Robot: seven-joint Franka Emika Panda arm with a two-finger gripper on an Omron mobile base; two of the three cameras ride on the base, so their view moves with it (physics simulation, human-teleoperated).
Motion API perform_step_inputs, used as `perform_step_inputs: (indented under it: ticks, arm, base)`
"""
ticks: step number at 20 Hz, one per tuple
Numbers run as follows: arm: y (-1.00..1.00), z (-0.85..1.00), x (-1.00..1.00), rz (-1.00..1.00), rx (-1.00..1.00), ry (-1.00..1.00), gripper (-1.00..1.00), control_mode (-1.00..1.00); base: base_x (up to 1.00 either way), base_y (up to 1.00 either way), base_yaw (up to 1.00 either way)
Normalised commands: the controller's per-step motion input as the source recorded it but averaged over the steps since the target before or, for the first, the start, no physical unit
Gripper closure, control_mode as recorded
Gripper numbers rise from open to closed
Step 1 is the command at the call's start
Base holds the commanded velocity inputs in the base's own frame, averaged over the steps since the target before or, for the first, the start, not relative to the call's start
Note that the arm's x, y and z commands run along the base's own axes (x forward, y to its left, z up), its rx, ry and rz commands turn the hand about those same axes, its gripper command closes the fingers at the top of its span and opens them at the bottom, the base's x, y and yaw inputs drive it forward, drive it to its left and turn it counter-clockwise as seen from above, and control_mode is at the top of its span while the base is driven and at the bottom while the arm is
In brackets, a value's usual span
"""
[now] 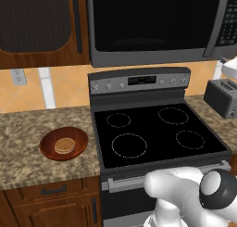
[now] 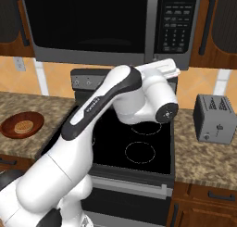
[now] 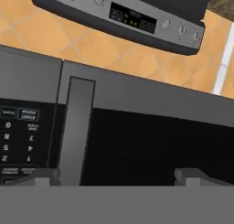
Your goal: Open the microwave, place the bowl with waffle inside the microwave, then close the microwave door and turn it on.
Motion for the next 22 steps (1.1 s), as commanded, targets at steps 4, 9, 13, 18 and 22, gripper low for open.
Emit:
perform_step_inputs:
  ticks: [4, 9, 13, 18, 22]
  arm:
    - [0.02, 0.0, 0.71, 0.01, 0.08, 0.01, -1.0, -1.0]
    - [-0.09, 0.0, 0.62, 0.04, 0.0, -0.01, -1.0, -1.0]
    - [-0.23, 0.06, 0.46, 0.01, 0.0, -0.03, -1.0, -1.0]
    - [-0.04, 0.11, 0.43, -0.02, 0.0, -0.03, -1.0, -1.0]
    - [0.0, 0.05, 0.43, -0.02, 0.0, 0.0, -1.0, -1.0]
  base:
    - [0.0, 0.0, 0.0]
    - [0.0, 0.0, 0.0]
    - [0.0, 0.0, 0.0]
    - [0.0, 0.0, 0.0]
    - [0.0, 0.0, 0.0]
